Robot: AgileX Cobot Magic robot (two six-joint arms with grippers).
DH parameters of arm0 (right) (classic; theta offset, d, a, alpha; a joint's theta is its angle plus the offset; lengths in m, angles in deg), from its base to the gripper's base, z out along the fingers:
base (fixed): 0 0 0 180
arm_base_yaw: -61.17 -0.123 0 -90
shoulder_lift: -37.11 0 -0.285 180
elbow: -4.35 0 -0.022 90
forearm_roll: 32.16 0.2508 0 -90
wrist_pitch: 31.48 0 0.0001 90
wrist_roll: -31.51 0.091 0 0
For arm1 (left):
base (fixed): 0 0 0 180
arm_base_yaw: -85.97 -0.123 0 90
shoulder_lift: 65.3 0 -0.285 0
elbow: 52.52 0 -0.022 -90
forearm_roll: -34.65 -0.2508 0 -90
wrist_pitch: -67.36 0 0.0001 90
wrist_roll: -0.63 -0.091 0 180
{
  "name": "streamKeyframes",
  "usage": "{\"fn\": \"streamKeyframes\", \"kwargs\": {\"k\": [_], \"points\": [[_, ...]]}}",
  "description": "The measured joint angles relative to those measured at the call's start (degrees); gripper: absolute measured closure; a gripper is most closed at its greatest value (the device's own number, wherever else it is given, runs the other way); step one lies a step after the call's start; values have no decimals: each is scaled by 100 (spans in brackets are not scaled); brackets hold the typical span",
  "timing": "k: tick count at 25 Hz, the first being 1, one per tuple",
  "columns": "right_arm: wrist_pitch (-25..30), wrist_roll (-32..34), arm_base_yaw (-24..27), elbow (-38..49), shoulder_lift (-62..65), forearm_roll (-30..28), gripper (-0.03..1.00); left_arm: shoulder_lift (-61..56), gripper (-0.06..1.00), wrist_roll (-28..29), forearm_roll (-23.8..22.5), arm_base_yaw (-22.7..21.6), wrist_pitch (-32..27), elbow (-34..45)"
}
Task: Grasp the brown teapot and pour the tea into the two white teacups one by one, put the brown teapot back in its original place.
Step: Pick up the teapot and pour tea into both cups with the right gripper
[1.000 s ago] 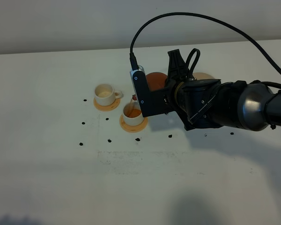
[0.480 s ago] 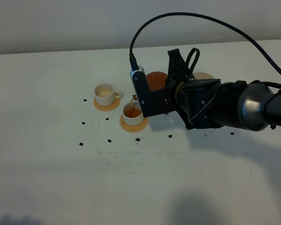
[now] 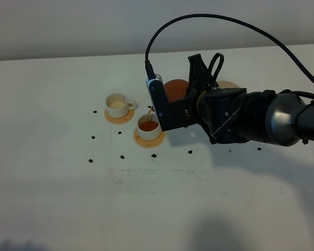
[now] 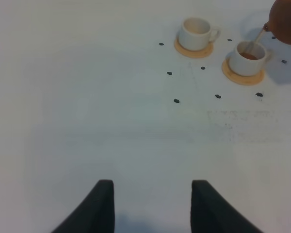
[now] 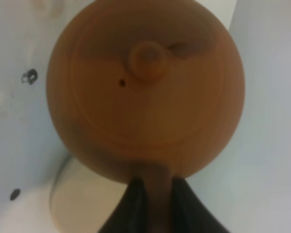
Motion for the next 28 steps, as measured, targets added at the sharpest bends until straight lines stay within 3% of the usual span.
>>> {"fn": "streamKeyframes", "kwargs": {"k": [28], "points": [[214,-143,0,0,0,-275,87,0,52,0,0,0,0,0]]}}
